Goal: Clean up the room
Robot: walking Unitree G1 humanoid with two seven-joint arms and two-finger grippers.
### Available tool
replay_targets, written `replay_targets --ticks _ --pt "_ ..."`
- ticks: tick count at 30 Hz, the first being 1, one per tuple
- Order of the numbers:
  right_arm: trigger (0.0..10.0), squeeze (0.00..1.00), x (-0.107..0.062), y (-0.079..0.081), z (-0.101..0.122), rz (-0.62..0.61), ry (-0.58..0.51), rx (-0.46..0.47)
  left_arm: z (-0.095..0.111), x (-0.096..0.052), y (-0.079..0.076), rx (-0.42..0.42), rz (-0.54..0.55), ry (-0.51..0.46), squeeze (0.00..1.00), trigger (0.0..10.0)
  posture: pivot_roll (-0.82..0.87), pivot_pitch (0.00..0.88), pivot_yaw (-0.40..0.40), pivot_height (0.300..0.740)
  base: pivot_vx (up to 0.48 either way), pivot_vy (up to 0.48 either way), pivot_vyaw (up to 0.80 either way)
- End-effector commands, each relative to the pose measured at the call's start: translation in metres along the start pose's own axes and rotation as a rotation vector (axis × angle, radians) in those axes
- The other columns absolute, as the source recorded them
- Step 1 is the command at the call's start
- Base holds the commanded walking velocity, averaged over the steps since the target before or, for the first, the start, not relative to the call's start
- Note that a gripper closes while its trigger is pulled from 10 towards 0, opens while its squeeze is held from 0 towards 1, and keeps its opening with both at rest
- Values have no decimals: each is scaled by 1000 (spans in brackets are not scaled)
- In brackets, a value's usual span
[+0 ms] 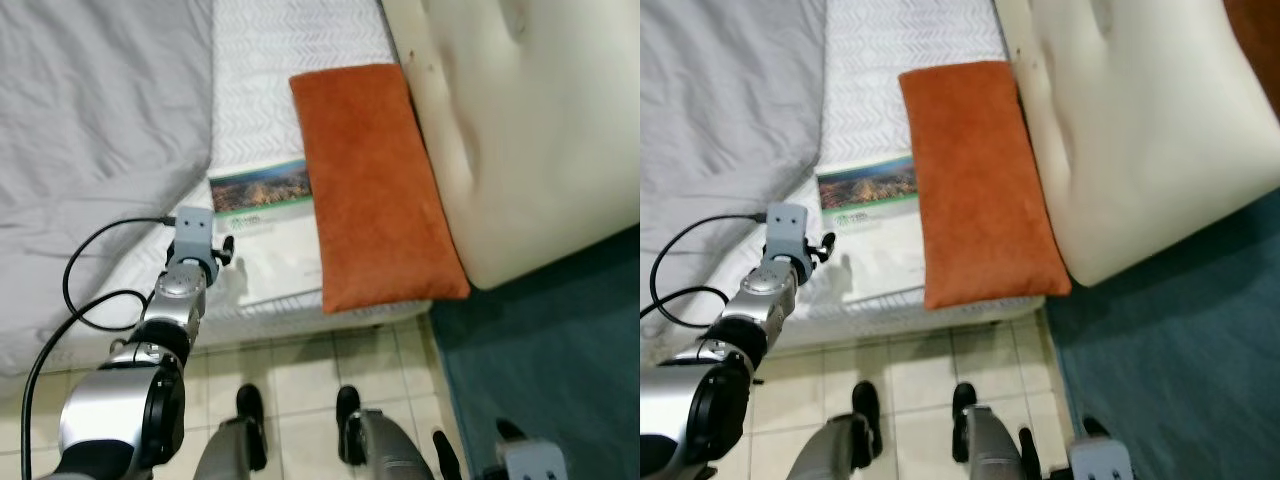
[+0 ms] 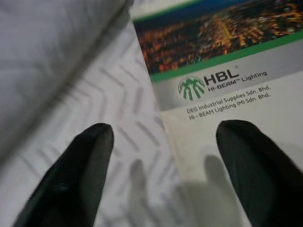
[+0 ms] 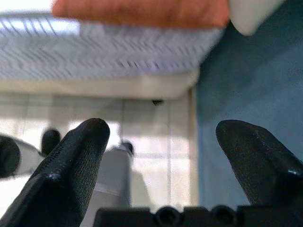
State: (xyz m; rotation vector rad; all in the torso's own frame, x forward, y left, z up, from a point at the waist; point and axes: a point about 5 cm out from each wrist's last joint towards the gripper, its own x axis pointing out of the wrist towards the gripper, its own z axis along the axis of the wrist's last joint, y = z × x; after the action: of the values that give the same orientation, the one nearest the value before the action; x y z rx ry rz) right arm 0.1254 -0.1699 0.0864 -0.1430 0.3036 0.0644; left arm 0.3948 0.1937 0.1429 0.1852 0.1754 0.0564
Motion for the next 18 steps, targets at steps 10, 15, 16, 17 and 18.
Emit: replay_targets --ticks 10,15,16,17,18 --pt "10000 0 63 -19 -3 -102 -70 80 -45 -24 -22 226 -306 -86 1000 10000 -123 60 31 740 0 0 0" --pt "10000 0 88 -31 1 -199 -120 121 -75 -59 -42 133 -350 -173 1000 10000 -73 0 18 740 0 0 0" --pt "10000 0 88 -31 1 -199 -120 121 -75 -59 -42 133 -350 -173 1000 10000 -73 0 18 740 0 0 0" --pt "10000 0 93 -32 1 -200 -121 128 -79 -64 -45 128 -346 -179 1000 10000 -65 0 18 740 0 0 0" --pt "10000 0 95 -32 1 -199 -123 132 -81 -67 -47 126 -345 -182 1000 10000 -65 0 18 740 0 0 0"
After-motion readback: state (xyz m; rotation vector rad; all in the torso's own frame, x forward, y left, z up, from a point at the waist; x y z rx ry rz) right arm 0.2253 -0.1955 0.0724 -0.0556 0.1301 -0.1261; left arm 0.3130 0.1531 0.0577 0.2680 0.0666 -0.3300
